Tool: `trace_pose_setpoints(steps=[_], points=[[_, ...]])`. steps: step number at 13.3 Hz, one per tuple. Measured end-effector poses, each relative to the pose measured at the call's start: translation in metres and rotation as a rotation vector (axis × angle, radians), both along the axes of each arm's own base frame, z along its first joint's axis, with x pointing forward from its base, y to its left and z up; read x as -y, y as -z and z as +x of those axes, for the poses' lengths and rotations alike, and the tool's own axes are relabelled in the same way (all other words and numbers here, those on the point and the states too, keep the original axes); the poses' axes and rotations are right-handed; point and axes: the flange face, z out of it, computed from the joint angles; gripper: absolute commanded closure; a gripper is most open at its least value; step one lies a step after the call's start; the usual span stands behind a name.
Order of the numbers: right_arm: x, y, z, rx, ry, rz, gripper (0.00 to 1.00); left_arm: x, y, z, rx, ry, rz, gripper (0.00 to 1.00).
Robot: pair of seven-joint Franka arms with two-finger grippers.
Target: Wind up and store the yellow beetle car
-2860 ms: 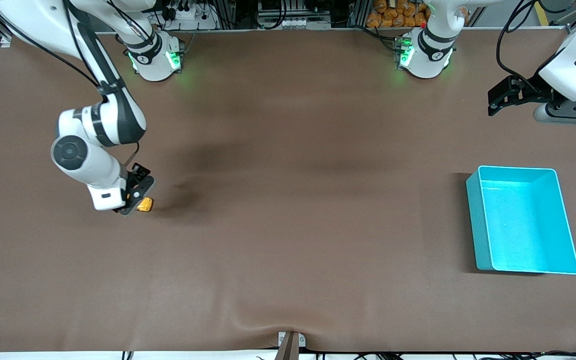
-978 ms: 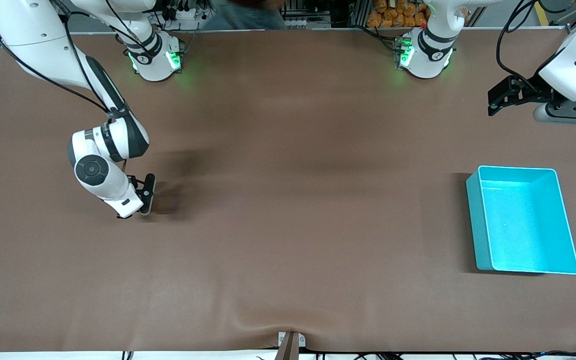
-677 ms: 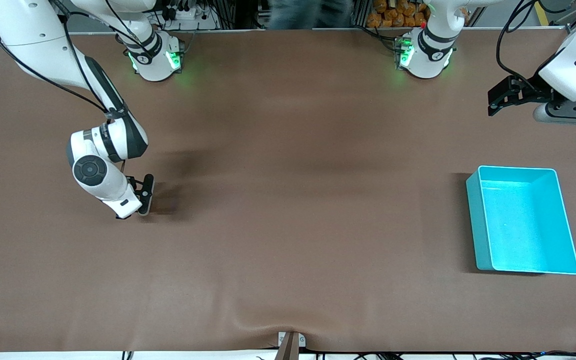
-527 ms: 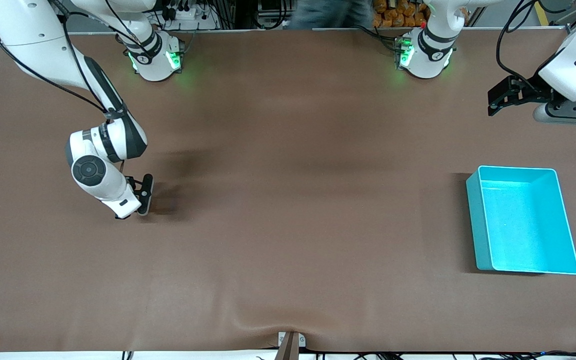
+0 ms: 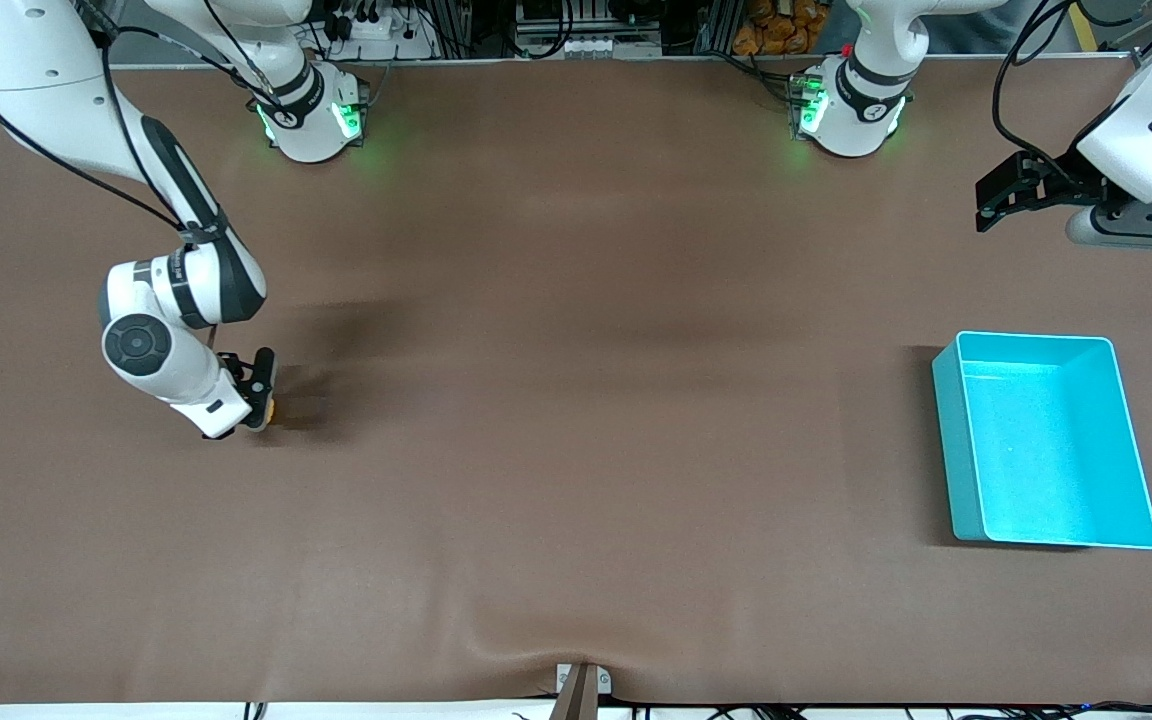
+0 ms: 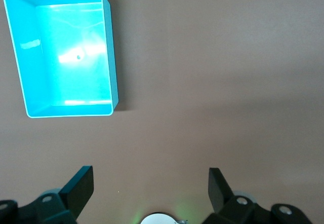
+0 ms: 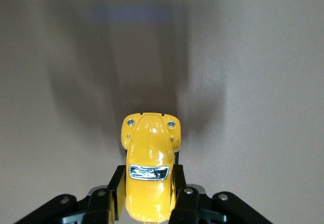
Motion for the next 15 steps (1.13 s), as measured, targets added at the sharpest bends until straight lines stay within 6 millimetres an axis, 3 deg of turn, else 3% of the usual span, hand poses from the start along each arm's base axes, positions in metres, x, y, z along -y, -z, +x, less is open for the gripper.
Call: trace_pose_setpoints(steps=[8,11,13,15], points=[[0.034,0.0,-0.001,0.004,-0.004,0.01,0.85,0.0,0.0,0.0,0.0,0.0,0.0,0.0],[0.058,0.0,-0.003,0.007,-0.007,0.014,0.83,0.0,0.0,0.0,0.0,0.0,0.0,0.0],[0.073,0.0,-0.004,0.008,-0.01,0.017,0.78,0.0,0.0,0.0,0.0,0.0,0.0,0.0],[0.084,0.0,-0.004,0.006,-0.012,0.018,0.58,0.0,0.0,0.0,0.0,0.0,0.0,0.0]])
